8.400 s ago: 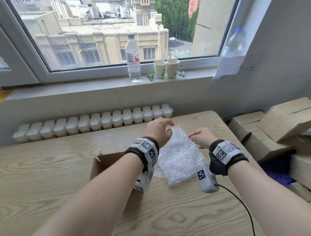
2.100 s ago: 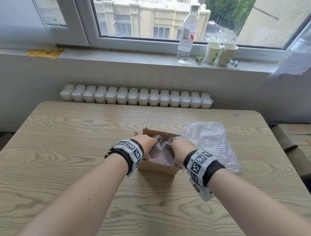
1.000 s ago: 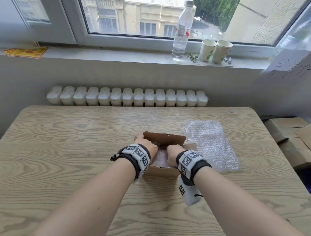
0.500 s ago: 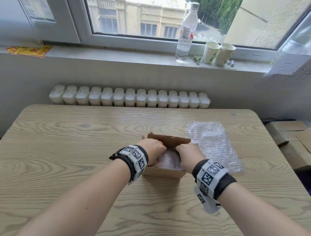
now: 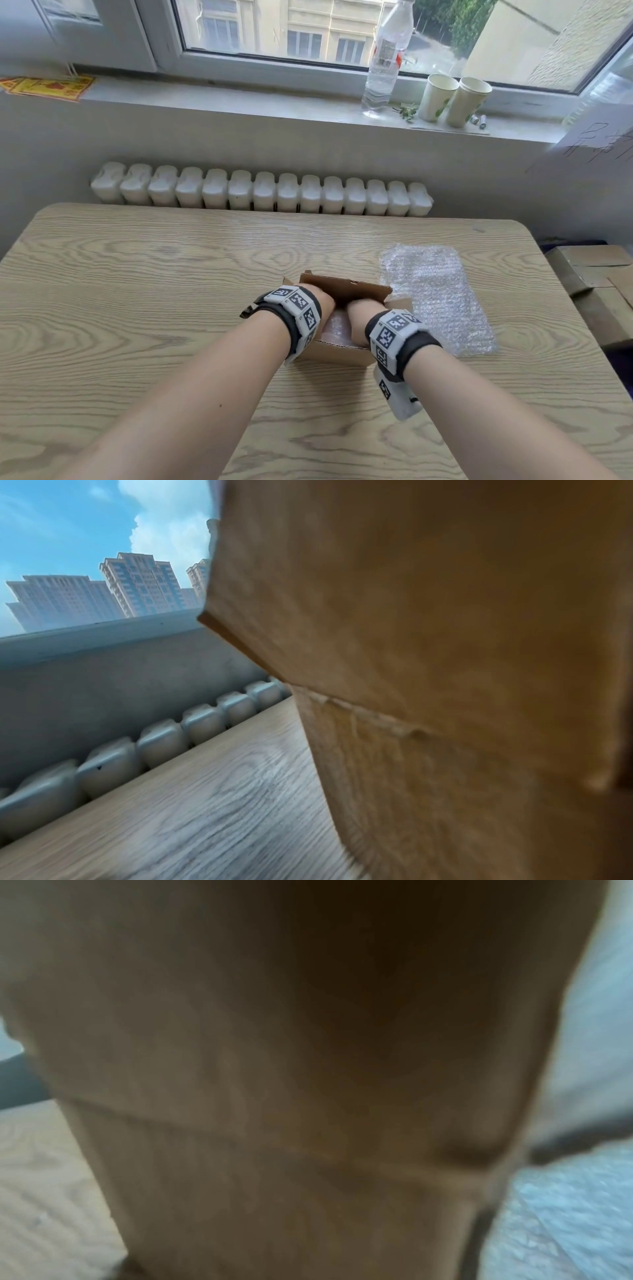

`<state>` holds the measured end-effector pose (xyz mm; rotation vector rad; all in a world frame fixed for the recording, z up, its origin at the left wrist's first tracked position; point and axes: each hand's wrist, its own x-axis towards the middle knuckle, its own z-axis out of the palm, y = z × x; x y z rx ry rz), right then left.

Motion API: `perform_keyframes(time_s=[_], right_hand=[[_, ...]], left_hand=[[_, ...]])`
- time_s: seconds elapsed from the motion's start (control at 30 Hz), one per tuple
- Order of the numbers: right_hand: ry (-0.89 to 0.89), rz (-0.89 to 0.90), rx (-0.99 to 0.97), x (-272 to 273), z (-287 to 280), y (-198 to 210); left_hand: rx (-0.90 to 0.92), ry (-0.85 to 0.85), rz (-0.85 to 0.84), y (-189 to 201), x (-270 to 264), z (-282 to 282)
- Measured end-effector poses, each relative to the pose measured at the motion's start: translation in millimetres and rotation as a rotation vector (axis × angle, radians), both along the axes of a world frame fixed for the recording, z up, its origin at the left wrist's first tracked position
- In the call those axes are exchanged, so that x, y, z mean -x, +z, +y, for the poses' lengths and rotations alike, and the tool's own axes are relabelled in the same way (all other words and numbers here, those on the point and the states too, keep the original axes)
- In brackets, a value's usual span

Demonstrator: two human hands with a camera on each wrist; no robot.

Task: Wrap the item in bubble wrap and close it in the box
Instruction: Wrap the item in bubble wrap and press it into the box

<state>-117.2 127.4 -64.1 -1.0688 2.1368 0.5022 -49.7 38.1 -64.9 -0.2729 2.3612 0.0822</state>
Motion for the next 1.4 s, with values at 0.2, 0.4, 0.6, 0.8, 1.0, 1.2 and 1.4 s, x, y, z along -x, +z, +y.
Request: perform_keyframes(time_s=[0.2,0.4,0.6,0.8,1.0,1.2,1.4], right_hand=[[0.077,-0.007,0.079,1,8,0],[-0.070,-0.063,0.424,17,31,24],[0.061,-0.036,0.403,-5,31,13],[0.175,0.050,0.375,-8,25,7],[0.236,0.126,0.378,-9,22,6],[0.220,0.008,0.229,3,20,23],[0.379,0.202,0.149,-4,27,21]], left_hand=[[-0.066,0.015,0.035,2,-5,2],[-0.080,0.102,0.333,28,-14,-8],[-0.037,0.065,0.298,25,-17,-2],[-0.027,-0.006,0.244,20,-14,-2],[0.072,-0.116,0.241,23,-18,8],[0.159,-0.214,0.153,14,-11,15],[0.175,-0.276,0.163,9,-3,18]])
